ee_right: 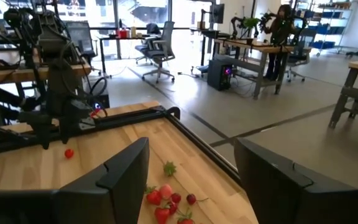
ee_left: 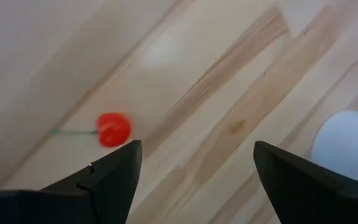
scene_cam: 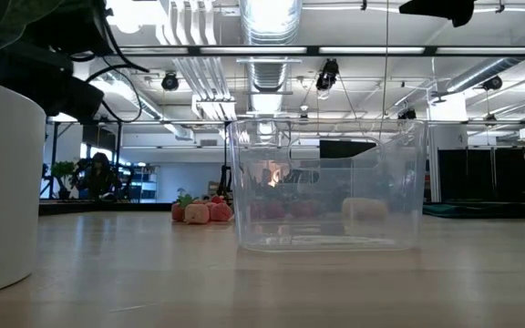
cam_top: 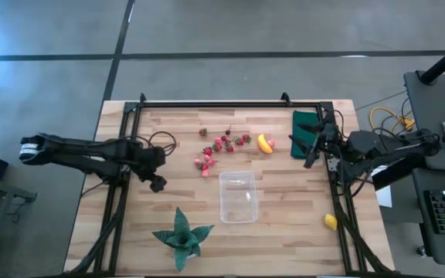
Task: Pick and placing Produce into tupperware
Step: Put the cherry into the transparent bin
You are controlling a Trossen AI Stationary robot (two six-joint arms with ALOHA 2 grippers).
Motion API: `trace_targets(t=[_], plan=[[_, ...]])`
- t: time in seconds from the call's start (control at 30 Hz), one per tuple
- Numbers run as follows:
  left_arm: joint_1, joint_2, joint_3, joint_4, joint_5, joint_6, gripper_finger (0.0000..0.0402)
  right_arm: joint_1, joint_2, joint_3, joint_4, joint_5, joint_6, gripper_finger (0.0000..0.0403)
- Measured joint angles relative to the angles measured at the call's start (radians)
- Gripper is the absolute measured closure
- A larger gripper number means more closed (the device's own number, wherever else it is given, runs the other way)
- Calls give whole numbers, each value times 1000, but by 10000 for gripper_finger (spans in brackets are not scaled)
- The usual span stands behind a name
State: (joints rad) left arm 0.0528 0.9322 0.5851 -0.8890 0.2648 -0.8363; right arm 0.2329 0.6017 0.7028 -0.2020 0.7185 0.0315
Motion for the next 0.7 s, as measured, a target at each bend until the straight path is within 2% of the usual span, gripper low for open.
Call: trace_targets(t=[0.07,0.2,0.33,0.57,0.7], plan=[[0,30,9,46,33,14,107,0,2,0,0,0,-7,174],[-1,89,45,82,105,147,107,0,4,0,-4,0,-7,174],[-1,133,97,83,105,269,107,0,4,0,-4,0,-7,174],[-1,186,167,95,99,329,107,0,4,0,-5,0,-7,174],[-1,201,193,94,40,413,107,0,4,0,-5,0,-7,174]])
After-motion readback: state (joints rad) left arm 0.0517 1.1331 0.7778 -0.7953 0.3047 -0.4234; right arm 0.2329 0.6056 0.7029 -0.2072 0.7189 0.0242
